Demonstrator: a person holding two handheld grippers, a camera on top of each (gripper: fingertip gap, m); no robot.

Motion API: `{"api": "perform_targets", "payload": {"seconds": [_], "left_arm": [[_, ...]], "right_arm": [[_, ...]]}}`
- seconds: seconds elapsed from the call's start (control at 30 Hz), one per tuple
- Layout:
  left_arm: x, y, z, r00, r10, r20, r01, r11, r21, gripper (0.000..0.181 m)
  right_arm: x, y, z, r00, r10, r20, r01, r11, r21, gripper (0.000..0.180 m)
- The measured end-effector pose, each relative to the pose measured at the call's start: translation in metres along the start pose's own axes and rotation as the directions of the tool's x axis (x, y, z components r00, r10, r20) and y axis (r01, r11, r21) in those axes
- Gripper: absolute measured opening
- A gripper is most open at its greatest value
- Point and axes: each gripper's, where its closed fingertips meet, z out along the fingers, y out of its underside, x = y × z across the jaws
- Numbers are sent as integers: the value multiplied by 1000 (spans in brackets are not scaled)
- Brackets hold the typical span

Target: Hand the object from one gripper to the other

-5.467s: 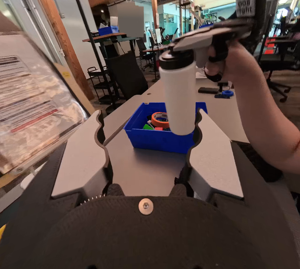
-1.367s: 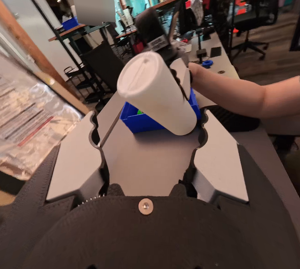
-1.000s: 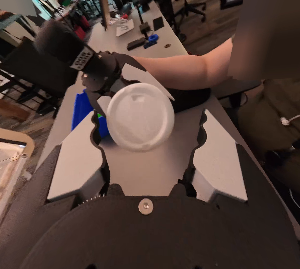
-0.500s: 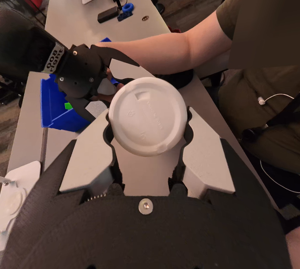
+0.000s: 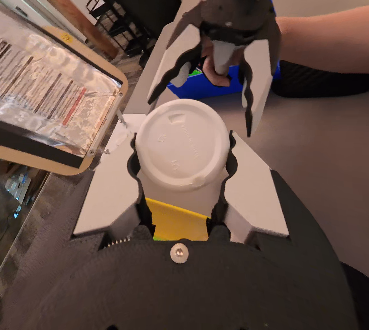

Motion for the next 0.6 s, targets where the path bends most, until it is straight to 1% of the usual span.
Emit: {"api": "perform_targets", "payload": {"seconds": [0.03, 0.07, 0.13, 0.17, 0.2, 0.27, 0.33, 0.37, 0.43, 0.5, 0.6], "left_arm": [[-3, 1, -2, 1000, -12, 11, 12, 1000, 3, 88], [-6, 1, -3, 1000, -20, 19, 19, 1000, 8, 88], [-10, 0, -5, 999, -32, 37, 32, 999, 16, 88], [-11, -1, -5, 998, -36, 44, 35, 999, 17, 88], [-11, -1, -6, 998, -37, 50, 36, 999, 14, 88], [-14, -1, -5, 996, -41, 74, 41, 999, 5, 88], [-18, -1, -5, 993, -58, 107, 60, 998, -9, 88], [-20, -2, -4, 990, -76, 123, 78, 997, -14, 88], [-24, -5, -2, 981, -128, 147, 131, 991, -10, 88], [-26, -10, 0, 963, -212, 166, 213, 977, 13, 88], [-27, -17, 5, 932, -319, 174, 314, 948, 55, 88]], "right_arm": [[1, 0, 6, 998, -50, -50, 49, 999, -6, 116], [1, 2, 14, 995, -65, -80, 63, 998, -22, 116], [-5, 13, 33, 994, -52, -98, 44, 996, -79, 124], [-4, 19, 41, 989, -59, -132, 45, 993, -108, 125], [-2, 22, 47, 980, -89, -175, 65, 989, -135, 128], [12, 23, 50, 928, -152, -340, 98, 980, -172, 126], [19, 16, 48, 856, -198, -477, 131, 977, -169, 122], [21, 12, 45, 816, -225, -532, 152, 972, -178, 117], [19, 5, 43, 765, -251, -593, 179, 967, -179, 113], [19, 2, 42, 738, -247, -629, 182, 969, -167, 107], [31, 12, 33, 689, -282, -668, 157, 958, -241, 98]]}}
